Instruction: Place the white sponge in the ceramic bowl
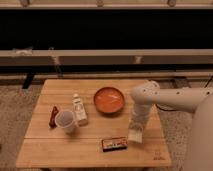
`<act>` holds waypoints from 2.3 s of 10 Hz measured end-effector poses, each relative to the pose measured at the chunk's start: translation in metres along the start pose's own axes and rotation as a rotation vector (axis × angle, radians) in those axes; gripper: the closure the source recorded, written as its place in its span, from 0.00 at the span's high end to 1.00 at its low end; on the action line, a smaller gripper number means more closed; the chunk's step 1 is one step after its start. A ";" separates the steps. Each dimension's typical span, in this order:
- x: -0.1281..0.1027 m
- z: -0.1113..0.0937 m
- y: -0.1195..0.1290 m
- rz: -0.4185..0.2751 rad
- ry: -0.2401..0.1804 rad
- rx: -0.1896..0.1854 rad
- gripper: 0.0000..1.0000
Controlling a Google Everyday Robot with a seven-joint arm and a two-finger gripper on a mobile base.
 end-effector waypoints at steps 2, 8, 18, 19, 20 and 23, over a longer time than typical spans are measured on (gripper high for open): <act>-0.029 -0.021 0.027 -0.058 -0.038 -0.001 0.00; -0.126 -0.061 0.093 -0.225 -0.158 -0.020 0.21; -0.172 -0.065 0.158 -0.345 -0.300 -0.078 0.80; -0.172 -0.068 0.159 -0.352 -0.307 -0.081 0.80; -0.170 -0.072 0.160 -0.361 -0.315 -0.087 0.80; -0.165 -0.086 0.164 -0.385 -0.338 -0.093 0.80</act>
